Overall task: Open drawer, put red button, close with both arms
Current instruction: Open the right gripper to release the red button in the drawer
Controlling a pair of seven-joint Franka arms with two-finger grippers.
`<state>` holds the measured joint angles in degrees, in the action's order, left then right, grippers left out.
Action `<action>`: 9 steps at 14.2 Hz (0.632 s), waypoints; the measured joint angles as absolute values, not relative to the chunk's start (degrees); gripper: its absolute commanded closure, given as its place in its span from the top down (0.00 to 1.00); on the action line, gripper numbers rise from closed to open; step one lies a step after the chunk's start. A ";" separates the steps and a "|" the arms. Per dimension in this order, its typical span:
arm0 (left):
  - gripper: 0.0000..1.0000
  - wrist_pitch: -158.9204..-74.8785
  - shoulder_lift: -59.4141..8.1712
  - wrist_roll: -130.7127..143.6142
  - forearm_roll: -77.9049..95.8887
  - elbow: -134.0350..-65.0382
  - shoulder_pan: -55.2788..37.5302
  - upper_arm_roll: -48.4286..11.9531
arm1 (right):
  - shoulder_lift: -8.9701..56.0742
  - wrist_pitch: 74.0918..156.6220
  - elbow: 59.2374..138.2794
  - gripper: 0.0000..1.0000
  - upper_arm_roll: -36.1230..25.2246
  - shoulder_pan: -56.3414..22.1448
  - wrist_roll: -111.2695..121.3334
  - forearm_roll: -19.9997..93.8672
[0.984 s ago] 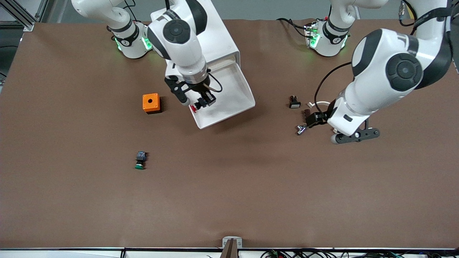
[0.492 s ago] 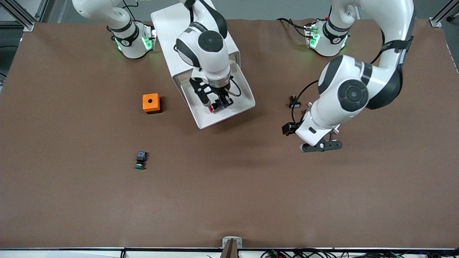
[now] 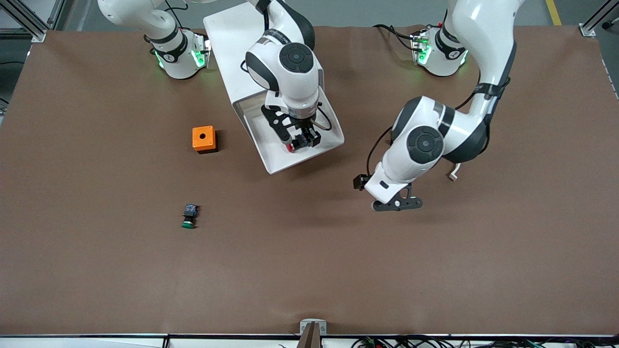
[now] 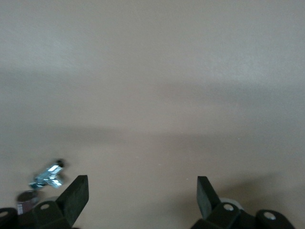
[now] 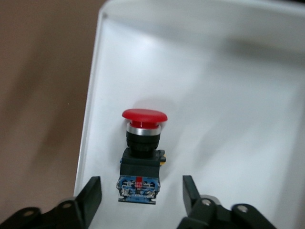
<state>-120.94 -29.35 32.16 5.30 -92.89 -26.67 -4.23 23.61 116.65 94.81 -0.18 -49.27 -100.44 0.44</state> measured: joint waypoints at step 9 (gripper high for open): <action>1.00 -121.93 -32.35 48.36 5.30 -92.83 -34.73 -4.42 | 16.13 90.68 84.50 1.00 -1.97 -27.21 -44.05 0.41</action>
<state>-121.93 -32.35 48.36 5.30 -92.83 -34.73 -4.42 16.13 90.68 84.50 -1.97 -27.21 -44.05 0.41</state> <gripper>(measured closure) 0.000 0.000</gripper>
